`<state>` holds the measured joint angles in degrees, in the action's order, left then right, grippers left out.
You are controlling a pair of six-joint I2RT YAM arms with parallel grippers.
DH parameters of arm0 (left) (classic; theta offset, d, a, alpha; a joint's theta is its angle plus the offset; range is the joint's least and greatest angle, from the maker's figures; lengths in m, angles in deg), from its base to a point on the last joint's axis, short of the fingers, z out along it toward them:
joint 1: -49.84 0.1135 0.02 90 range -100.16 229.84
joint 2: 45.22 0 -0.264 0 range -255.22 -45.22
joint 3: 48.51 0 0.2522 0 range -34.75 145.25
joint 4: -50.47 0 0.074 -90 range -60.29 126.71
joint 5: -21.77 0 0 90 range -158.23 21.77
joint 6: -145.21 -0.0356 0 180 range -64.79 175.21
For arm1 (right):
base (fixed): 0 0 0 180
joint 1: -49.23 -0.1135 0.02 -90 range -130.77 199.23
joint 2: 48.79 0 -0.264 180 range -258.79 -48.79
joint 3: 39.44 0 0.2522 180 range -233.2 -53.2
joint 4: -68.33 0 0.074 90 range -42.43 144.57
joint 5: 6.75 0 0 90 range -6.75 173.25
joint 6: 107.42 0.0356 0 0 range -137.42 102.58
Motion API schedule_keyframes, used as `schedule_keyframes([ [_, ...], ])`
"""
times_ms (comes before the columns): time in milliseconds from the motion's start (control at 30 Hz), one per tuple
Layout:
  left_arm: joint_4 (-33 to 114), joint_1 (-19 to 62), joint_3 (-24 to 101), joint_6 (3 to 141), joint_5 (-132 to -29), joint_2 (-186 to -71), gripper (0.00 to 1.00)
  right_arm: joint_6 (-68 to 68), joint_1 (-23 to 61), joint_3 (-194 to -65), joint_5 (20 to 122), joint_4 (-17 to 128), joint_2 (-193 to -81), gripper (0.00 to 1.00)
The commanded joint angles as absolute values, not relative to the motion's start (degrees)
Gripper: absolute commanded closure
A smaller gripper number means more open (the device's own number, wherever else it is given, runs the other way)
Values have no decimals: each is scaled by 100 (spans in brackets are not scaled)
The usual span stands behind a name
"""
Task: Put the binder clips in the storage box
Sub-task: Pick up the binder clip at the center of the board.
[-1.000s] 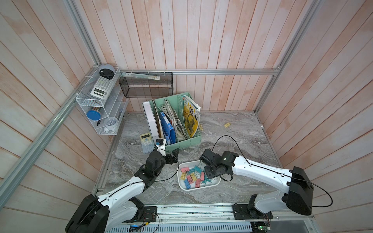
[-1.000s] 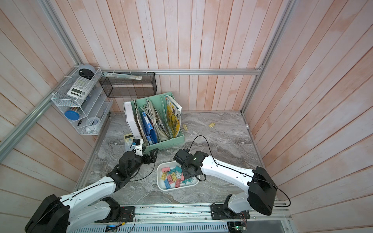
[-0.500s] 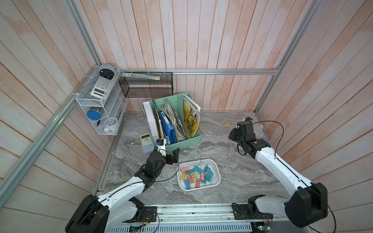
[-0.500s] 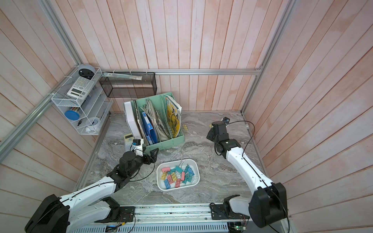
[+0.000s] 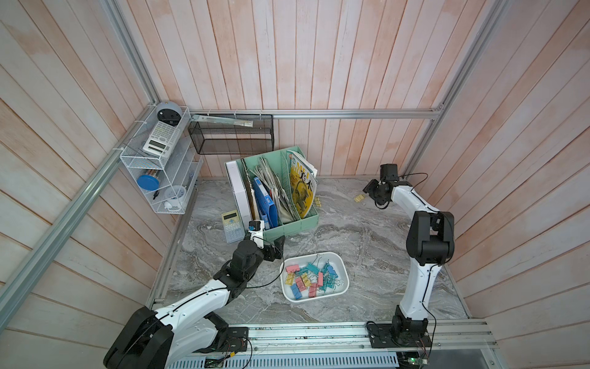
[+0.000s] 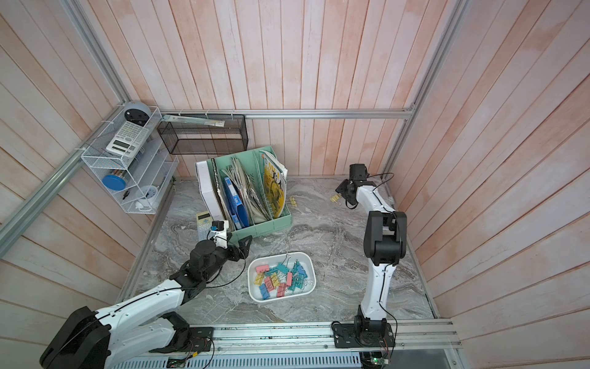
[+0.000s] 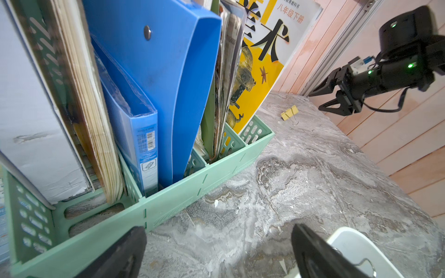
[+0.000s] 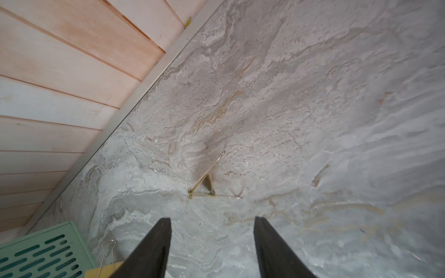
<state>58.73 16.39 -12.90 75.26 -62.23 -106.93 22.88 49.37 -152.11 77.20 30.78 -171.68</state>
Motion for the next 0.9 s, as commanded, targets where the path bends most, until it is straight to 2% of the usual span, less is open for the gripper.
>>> schedule_keyframes([
  [0, 6000, 1611, -1181, 7419, -6194, -10728, 0, 2080, 5047, -15531, 6436, 3099, -17645, 34],
  [167, 6020, 1601, -1181, 7408, -6197, -10761, 0, 2104, 5103, -15676, 5875, 3390, -18069, 30],
  [333, 6022, 1607, -1172, 7391, -6191, -10788, 0, 2208, 5134, -15889, 5500, 3534, -18363, 30],
  [600, 6054, 1592, -1177, 7384, -6196, -10791, 0, 2423, 5111, -15077, 5588, 4560, -17719, 32],
  [733, 6059, 1583, -1148, 7393, -6216, -10844, 0, 2444, 5087, -15174, 5593, 4640, -17761, 21],
  [867, 6036, 1575, -1146, 7372, -6185, -10834, 0, 2596, 5046, -15562, 5381, 4670, -18100, 16],
])
